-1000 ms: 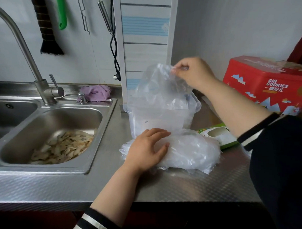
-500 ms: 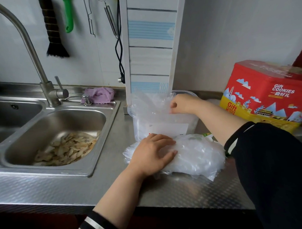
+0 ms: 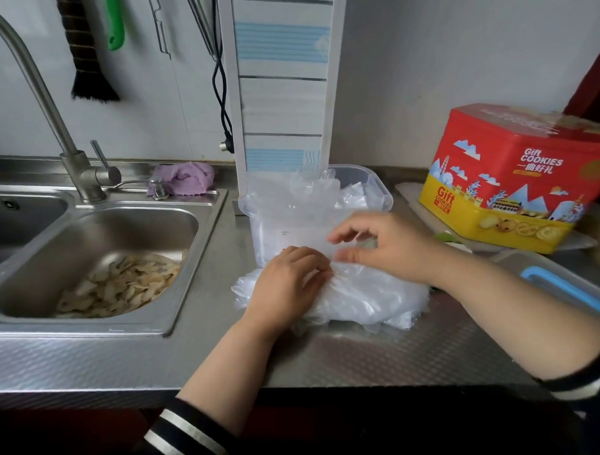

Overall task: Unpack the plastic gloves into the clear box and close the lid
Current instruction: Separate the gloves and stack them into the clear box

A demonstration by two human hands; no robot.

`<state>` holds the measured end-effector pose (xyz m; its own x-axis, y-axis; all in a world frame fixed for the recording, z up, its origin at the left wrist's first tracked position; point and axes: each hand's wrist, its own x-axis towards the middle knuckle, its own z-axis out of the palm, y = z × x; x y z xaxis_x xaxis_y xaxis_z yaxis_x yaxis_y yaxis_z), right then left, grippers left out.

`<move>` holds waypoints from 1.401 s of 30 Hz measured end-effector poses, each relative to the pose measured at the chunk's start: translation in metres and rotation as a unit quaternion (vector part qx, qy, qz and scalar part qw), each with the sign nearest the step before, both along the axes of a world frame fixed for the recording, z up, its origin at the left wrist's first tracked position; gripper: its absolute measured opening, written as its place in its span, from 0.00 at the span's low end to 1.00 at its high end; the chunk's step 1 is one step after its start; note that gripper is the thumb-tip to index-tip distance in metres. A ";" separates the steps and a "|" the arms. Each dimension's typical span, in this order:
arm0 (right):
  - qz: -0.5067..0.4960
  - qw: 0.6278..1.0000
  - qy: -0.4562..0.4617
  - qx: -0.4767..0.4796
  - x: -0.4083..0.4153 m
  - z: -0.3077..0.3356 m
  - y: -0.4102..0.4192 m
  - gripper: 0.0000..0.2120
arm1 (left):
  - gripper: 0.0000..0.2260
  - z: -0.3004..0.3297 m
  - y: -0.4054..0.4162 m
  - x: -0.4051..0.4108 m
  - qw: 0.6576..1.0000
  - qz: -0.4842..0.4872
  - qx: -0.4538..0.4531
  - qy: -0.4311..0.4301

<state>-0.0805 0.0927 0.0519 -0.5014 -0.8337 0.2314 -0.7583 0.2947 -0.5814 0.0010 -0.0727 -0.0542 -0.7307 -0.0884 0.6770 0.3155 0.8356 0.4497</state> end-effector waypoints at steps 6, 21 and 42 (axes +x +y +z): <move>-0.029 0.989 0.109 0.100 -0.003 -0.027 0.017 0.21 | 0.06 0.005 0.002 0.006 0.995 0.036 0.029 0.093; -0.137 0.966 0.081 -0.202 -0.034 0.073 -0.006 0.05 | 0.12 0.010 0.003 0.012 0.987 0.070 0.052 0.132; -0.193 0.930 0.138 0.283 -0.096 0.014 -0.092 0.09 | 0.08 -0.010 -0.004 -0.009 0.999 -0.006 -0.047 -0.026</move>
